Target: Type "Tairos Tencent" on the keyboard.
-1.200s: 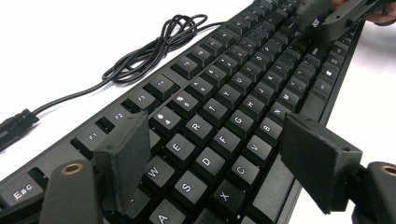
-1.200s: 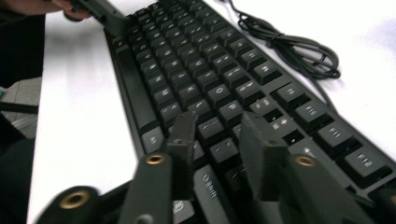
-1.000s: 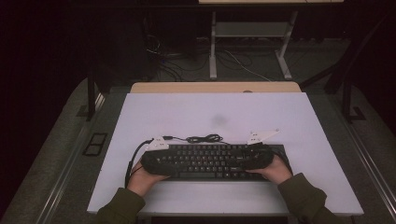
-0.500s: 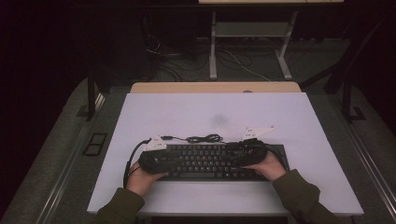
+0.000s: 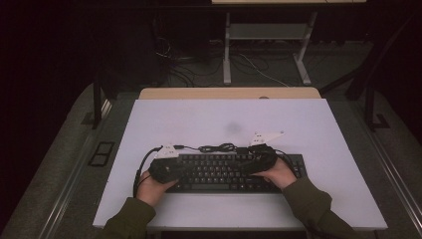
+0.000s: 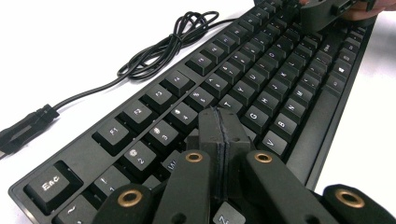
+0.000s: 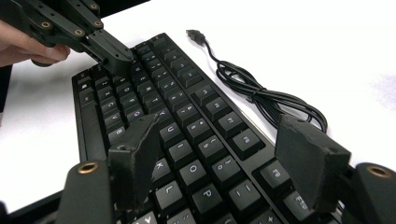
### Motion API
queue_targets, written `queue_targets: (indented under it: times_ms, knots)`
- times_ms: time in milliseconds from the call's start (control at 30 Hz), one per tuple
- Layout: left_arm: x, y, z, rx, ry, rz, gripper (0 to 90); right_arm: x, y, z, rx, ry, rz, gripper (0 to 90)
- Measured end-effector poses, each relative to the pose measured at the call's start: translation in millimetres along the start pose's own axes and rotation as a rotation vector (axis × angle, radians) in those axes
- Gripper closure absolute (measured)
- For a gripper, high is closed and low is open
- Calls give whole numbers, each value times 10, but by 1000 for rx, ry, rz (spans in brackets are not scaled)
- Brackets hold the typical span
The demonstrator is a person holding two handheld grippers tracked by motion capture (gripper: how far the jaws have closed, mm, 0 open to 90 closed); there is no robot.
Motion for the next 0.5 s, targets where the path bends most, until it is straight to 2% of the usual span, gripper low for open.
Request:
queue_targets:
  times_ms: [500]
  knots:
    - [53, -6, -101, 9, 4, 0, 890, 26, 15, -60, 9, 1, 10, 295]
Point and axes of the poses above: each handheld gripper's, and its own axes: z roughly backward along the jaws, y roughly out of its underside, x roughly to its left, the point moved 7 cm from there along -z, roughly forward along the jaws, and after that the axes turned 10 degrees about -z, right-handed, at the moved point
